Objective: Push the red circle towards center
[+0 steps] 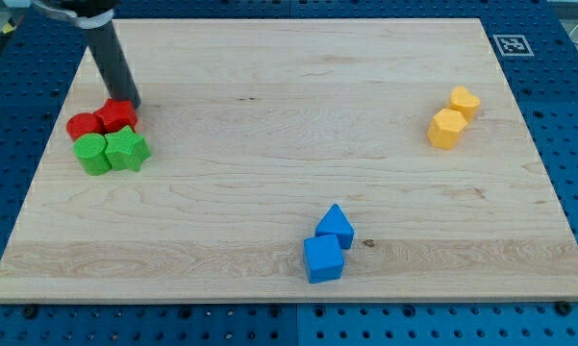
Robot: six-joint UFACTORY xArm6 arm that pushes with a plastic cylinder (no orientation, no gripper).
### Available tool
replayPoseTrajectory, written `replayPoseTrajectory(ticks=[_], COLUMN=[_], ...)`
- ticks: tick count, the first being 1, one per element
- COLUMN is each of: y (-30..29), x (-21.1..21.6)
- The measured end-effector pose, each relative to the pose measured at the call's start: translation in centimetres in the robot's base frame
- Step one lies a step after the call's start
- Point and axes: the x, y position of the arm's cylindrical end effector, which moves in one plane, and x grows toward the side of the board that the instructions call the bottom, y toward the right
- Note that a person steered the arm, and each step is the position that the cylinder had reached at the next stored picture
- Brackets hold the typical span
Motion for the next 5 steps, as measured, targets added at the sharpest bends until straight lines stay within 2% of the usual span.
replayPoseTrajectory(ticks=[3, 5], y=[-5.2, -8.2], x=[-2.4, -2.2])
